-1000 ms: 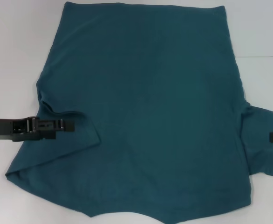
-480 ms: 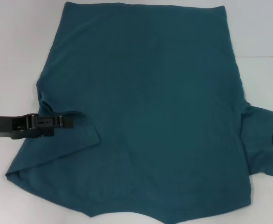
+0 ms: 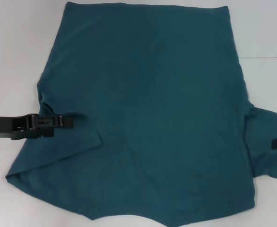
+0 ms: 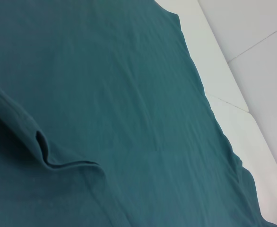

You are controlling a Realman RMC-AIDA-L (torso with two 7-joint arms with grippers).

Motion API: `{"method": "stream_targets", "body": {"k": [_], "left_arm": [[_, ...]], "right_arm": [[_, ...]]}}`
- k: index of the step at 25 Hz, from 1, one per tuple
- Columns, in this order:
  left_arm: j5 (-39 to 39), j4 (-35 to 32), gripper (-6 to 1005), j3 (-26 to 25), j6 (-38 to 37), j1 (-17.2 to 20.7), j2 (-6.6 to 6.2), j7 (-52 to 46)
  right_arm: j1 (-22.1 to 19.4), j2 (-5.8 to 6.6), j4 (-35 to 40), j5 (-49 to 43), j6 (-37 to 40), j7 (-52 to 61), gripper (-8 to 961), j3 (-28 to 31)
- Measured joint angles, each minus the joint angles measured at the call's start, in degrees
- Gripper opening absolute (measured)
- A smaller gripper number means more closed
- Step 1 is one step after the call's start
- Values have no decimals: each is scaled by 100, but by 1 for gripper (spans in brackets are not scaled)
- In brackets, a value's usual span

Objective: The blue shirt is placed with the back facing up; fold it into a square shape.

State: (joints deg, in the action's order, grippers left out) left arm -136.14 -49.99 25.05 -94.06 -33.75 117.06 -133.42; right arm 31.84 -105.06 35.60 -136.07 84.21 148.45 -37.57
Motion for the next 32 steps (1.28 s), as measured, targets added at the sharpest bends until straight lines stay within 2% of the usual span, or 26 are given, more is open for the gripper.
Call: {"method": "stream_targets", "body": {"k": [12,25,32], "left_arm": [[0,7,963,0,85,0,-8,0],[0,7,963,0,94,0,0,0],[1,7,963,0,92,0,1,0]], "right_arm": [[43,-46,-182,1,-168,-12,778,4],[141,-203,-220,91,-402,-120,766,70],[171,-224,-225,83,-478,-140,759,62]]}}
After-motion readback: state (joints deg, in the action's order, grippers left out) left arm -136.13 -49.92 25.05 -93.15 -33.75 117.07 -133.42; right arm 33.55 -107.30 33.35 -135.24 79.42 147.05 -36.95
